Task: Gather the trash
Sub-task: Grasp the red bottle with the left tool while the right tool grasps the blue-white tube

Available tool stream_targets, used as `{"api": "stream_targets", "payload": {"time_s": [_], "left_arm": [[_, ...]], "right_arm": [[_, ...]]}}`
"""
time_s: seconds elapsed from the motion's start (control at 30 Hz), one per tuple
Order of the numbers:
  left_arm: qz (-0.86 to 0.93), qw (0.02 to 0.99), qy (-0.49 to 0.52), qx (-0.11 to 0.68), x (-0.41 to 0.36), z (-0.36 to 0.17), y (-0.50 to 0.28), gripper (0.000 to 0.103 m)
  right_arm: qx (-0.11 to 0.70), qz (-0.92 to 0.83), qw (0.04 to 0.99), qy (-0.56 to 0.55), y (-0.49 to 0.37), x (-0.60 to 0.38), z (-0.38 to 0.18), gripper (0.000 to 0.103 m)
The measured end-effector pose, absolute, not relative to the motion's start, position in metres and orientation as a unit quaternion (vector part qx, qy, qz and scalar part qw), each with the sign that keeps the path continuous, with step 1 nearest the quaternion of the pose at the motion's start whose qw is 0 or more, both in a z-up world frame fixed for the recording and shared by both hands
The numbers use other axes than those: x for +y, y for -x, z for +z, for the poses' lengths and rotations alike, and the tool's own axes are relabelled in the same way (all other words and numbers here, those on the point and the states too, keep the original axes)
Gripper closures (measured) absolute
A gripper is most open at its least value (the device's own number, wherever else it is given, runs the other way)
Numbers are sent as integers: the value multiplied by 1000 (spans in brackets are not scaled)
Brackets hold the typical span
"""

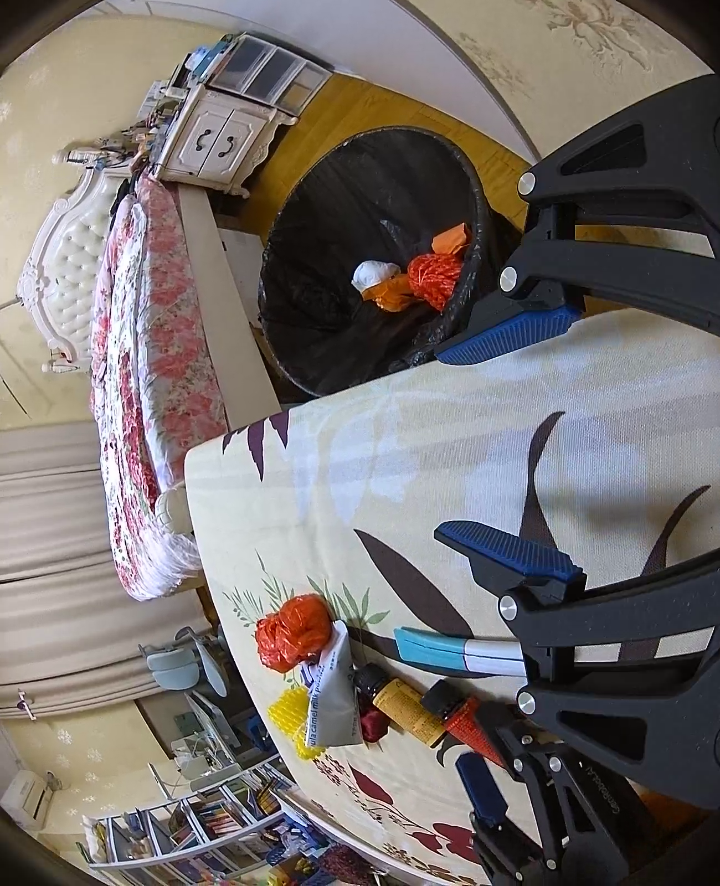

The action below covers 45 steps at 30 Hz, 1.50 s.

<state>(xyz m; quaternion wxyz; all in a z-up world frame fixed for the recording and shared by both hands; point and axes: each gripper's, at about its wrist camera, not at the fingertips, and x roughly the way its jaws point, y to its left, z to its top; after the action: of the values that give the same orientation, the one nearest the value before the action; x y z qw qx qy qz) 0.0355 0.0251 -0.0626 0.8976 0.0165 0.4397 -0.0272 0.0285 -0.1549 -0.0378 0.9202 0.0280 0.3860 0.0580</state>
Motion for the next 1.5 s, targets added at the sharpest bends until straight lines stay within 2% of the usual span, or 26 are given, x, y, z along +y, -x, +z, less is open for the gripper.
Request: {"api": "stream_targets", "payload": {"time_s": [0.17,0.47,0.97,1.17,1.23,1.3,1.5], "left_arm": [[-49,900,-27,432,20,-61,-29,76],[-62,902,-31,426,32,-58,-12,76],[14,907,5,420,101,-59,-5,76],[29,907,17,420,116,-60,-6,76],[31,908,18,418,116,-59,-7,76],[31,908,19,417,115,-59,-8,76],[26,909,25,415,112,-57,-8,76]], "right_arm": [[387,62,920,-25,-28,-151,-37,46],[388,78,918,-15,-25,-136,-35,46],[403,144,903,24,-23,-77,-41,46],[412,148,898,46,-22,-64,-49,61],[410,146,899,53,-20,-62,-49,76],[409,145,899,53,-20,-63,-49,84],[403,144,902,50,-19,-66,-47,88]]}}
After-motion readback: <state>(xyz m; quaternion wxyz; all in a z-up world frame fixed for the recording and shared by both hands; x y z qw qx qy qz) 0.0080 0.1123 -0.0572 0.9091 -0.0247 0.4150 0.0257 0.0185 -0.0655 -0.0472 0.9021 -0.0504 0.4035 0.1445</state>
